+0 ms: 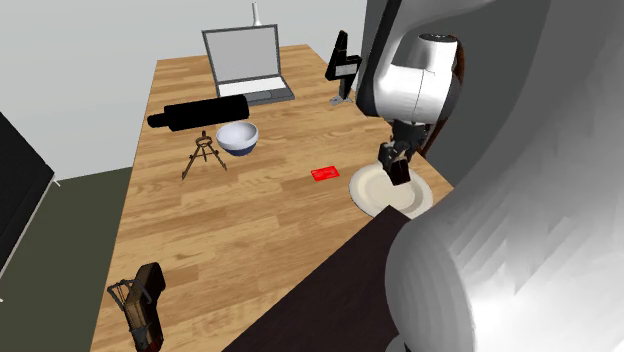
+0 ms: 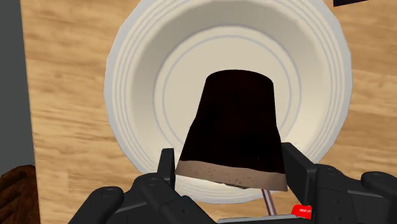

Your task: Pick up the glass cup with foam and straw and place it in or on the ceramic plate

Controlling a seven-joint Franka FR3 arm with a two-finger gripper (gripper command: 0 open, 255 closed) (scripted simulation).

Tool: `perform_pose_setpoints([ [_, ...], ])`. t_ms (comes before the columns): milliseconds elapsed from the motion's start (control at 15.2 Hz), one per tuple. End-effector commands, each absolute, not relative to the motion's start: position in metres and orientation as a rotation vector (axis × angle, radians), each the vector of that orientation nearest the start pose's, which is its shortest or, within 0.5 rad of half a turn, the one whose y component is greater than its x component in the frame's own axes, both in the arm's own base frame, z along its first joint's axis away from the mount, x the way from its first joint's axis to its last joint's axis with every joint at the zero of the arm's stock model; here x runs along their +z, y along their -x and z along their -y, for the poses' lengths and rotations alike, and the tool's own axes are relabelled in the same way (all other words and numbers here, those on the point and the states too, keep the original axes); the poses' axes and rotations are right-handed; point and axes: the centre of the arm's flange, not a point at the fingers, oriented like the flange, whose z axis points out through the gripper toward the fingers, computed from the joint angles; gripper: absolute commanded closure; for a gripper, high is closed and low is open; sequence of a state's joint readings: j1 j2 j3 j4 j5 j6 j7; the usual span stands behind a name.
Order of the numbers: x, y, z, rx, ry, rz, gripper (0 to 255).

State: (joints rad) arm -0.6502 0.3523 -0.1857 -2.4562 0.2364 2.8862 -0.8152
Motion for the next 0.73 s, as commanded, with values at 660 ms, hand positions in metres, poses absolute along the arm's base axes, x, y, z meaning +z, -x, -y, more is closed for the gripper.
perform_pose_setpoints([
  [660, 0.113, -0.29, 0.369, -0.106, 3.181, -0.372, 255],
])
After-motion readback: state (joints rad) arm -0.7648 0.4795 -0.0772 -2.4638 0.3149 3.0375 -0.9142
